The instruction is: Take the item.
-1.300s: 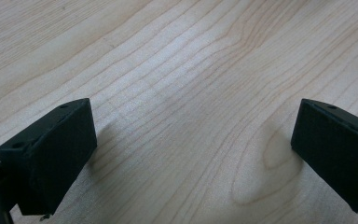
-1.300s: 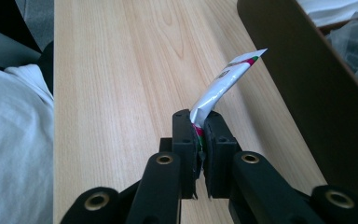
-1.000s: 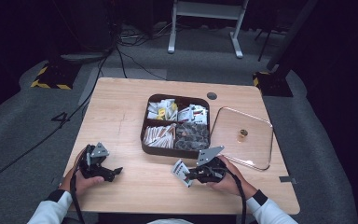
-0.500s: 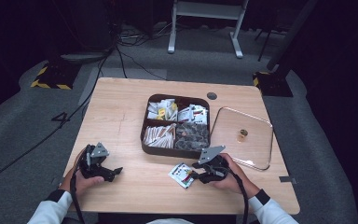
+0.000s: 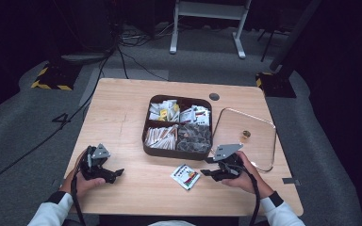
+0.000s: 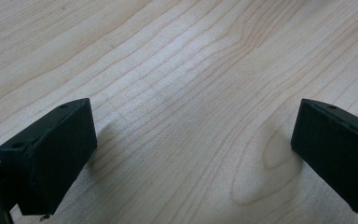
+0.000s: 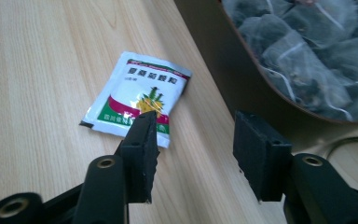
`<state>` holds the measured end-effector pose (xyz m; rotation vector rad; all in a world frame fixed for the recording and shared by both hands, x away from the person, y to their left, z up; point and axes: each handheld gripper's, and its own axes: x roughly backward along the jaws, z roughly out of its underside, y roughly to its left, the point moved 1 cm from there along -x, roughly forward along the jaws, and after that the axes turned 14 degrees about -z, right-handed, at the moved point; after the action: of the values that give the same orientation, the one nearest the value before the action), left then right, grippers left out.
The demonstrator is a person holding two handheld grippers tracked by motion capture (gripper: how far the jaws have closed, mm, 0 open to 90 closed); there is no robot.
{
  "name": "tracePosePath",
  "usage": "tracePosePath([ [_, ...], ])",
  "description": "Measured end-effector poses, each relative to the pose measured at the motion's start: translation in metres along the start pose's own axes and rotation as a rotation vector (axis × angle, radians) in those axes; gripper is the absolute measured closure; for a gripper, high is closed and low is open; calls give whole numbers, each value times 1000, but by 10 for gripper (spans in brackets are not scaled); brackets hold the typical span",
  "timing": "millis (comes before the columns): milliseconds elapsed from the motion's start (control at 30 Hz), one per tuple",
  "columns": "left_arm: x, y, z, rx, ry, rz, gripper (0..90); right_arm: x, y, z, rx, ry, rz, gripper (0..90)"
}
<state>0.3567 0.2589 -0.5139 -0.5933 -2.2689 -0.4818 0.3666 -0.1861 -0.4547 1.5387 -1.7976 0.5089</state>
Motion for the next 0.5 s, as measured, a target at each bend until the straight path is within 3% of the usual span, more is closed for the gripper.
tracePosePath([
  [400,0,1,0,-5,2,1,2,33,-6,11,-15,-60,82,404],
  [500,0,1,-1,-9,3,3,1,41,-12,16,-21,-65,134,393],
])
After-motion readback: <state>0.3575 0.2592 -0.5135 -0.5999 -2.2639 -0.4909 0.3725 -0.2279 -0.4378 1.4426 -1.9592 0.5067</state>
